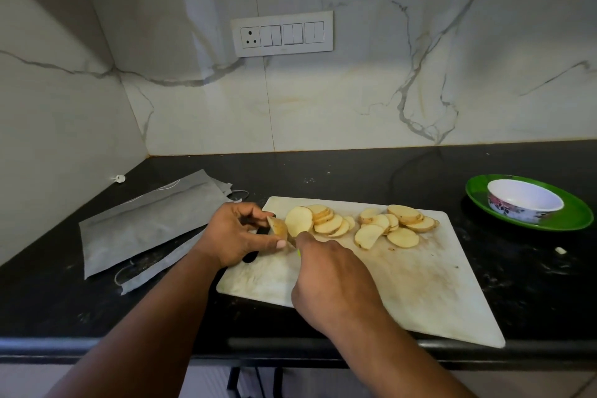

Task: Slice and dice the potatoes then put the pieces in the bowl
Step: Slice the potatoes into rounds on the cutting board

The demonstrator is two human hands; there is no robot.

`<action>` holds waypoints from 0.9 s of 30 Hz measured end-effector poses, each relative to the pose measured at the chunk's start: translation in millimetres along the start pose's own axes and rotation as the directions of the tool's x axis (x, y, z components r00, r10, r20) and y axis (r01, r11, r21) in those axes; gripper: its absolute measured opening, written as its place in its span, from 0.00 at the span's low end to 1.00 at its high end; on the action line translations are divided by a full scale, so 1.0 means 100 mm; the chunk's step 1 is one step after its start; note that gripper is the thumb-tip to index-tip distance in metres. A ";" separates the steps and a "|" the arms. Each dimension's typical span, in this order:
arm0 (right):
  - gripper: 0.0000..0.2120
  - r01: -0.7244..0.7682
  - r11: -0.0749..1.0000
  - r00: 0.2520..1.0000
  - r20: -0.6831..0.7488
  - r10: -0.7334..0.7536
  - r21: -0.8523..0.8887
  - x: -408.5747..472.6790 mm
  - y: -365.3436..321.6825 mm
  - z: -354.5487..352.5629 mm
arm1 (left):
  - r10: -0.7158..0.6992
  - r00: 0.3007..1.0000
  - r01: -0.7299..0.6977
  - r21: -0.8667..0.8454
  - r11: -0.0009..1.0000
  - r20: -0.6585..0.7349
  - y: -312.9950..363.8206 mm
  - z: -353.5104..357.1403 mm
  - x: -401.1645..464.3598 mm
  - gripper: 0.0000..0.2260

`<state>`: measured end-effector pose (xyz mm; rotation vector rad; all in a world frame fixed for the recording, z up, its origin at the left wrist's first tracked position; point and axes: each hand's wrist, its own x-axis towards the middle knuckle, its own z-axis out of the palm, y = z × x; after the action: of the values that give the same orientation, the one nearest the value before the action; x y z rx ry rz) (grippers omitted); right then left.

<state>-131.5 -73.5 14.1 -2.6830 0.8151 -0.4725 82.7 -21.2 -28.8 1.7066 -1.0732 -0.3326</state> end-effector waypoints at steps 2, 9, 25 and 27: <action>0.20 0.021 1.000 0.999 0.032 -0.020 -0.008 -0.08 0.03 -0.03 | -0.017 1.000 0.017 -0.020 1.000 -0.012 -0.03 0.00 0.01 0.20; 0.14 -0.028 1.000 1.000 -0.004 0.028 -0.004 -0.34 0.25 -0.17 | -0.050 0.998 0.051 -0.042 0.998 0.032 -0.04 -0.04 0.02 0.22; 0.23 -0.029 0.999 1.000 0.001 0.029 0.025 0.05 -0.10 0.20 | -0.007 0.999 0.014 -0.214 0.977 0.033 -0.09 -0.10 0.00 0.27; 0.23 -0.063 0.998 0.998 -0.018 0.064 0.009 0.09 -0.04 0.21 | -0.024 0.998 0.034 -0.178 0.983 0.061 -0.09 -0.10 0.02 0.24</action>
<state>-114.5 -71.2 -1.6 -2.6403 0.8986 -0.4841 94.6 -16.0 -32.6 1.5609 -1.0296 -0.4864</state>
